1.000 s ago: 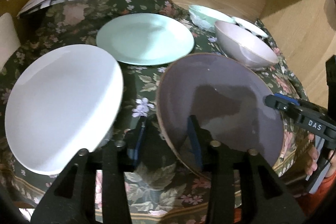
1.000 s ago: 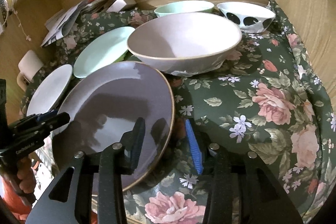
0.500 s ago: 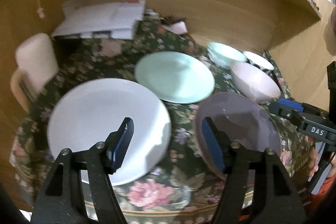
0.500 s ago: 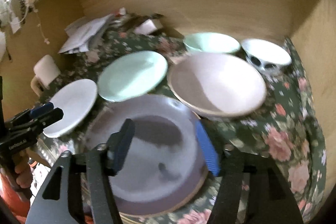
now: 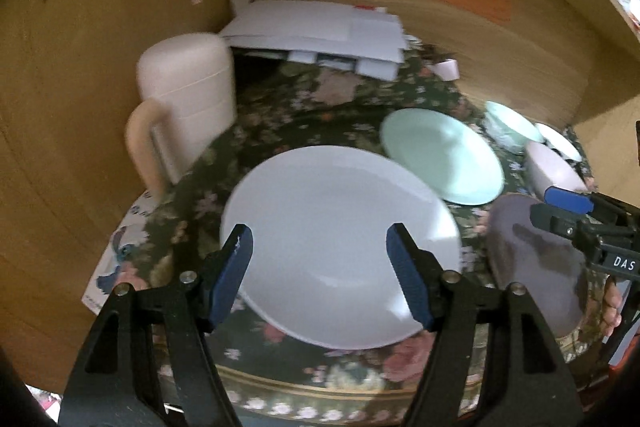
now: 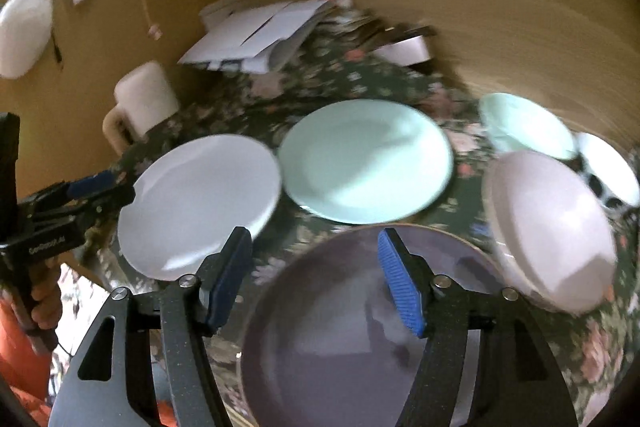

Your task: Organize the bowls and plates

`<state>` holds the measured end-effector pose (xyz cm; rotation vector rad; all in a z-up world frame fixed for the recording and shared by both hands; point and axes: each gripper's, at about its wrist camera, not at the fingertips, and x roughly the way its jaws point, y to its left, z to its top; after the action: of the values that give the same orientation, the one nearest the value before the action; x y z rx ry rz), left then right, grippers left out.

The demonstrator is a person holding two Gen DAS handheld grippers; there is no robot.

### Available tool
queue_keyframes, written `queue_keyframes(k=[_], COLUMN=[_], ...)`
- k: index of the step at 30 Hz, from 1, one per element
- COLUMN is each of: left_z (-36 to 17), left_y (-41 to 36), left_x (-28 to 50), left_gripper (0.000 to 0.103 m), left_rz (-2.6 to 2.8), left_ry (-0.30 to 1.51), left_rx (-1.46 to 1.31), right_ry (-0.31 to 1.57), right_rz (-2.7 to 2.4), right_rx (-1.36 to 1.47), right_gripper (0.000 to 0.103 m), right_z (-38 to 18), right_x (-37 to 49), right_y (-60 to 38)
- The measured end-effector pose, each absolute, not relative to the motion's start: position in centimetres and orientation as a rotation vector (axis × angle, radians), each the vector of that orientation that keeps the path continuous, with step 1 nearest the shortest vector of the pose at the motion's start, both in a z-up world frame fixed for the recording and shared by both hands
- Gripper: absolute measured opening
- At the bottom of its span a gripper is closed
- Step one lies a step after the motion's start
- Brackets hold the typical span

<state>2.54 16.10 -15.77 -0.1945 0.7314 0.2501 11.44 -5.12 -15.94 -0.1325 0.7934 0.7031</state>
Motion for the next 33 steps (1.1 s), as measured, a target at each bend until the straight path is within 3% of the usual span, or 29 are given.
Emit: queue_keyframes(k=[12, 20, 33], left_z=[-18.4, -19.8, -21.3], left_y=[20.6, 22.1, 21.5], left_x=[3.3, 3.5, 4.5], left_gripper=[0.069, 0.05, 0.036], left_rz=[0.306, 0.284, 0.185], left_ry=[0.801, 0.828, 0.859], left_rx=[-0.241, -0.269, -0.301], right_ry=[0.901, 0.991, 1.074], right_rz=[0.776, 0.746, 0.75], right_rx=[-0.207, -0.195, -0.199], right_gripper=[0.062, 0.041, 0.035], right_z=[-18.1, -19.5, -20.2], right_x=[14.1, 16.2, 17.1], right_y=[0.5, 2.2, 4.1])
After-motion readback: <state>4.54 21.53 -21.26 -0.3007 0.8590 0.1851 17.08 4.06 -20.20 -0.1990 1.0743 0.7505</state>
